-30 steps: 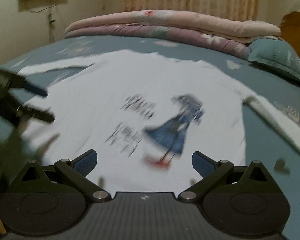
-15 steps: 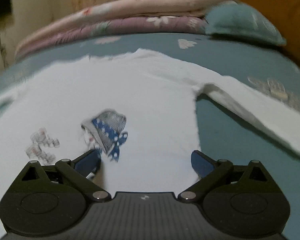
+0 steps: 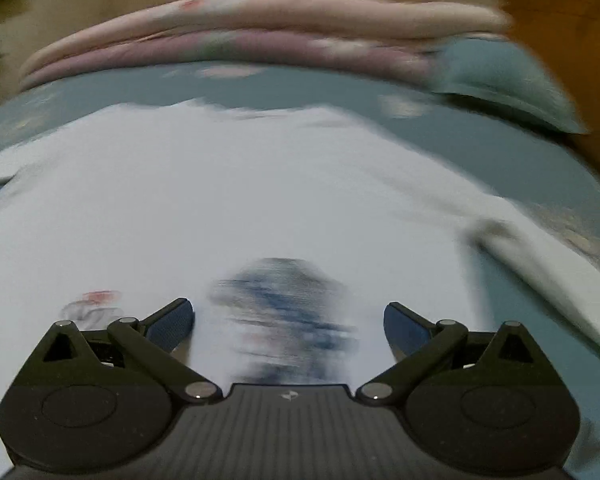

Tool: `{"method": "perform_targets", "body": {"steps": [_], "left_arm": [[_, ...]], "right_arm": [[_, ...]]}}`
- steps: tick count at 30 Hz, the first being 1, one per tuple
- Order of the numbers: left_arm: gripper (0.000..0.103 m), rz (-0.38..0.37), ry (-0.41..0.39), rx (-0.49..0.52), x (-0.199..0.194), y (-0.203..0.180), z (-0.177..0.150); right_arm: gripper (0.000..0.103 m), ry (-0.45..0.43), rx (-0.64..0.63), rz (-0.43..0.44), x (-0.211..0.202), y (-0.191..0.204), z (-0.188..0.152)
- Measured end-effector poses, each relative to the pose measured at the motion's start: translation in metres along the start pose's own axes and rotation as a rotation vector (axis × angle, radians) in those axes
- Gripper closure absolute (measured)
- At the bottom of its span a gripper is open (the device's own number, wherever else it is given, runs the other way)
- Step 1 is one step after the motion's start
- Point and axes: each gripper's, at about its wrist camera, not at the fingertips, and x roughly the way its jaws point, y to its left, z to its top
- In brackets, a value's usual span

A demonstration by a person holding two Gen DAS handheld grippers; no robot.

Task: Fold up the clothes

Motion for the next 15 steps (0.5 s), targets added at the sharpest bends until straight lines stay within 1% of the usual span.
{"method": "perform_targets", "body": {"steps": [2,4,6,7,10,13,15], "left_arm": [[0.014,0.035,0.066,0.073,-0.002,-0.010,0.005],[0.014,0.047,0.102,0.115,-0.004,-0.020,0.018],[0.014,0.018,0.101,0.134,-0.007,-0.033,0.042],[0.014,-0.003,0.092,0.139,-0.007,-0.041,0.058],[0.014,-0.095,0.070,0.124,0.004,-0.069,0.116],[0.014,-0.213,0.076,0.084,0.033,-0.097,0.173],[0.014,-0.266,0.080,0.081,0.061,-0.122,0.206]], "right_arm": [[0.000,-0.031,0.064,-0.070,-0.006,-0.020,-0.007],[0.000,-0.032,0.041,-0.094,-0.013,-0.017,-0.012],[0.000,-0.033,0.002,-0.093,-0.016,-0.011,-0.017],[0.000,-0.034,-0.018,-0.092,-0.018,-0.008,-0.019],[0.000,-0.042,0.015,-0.047,-0.016,-0.016,-0.018],[0.000,-0.054,0.038,-0.007,-0.016,-0.024,-0.016],[0.000,-0.062,0.051,0.015,-0.013,-0.030,-0.013]]}}
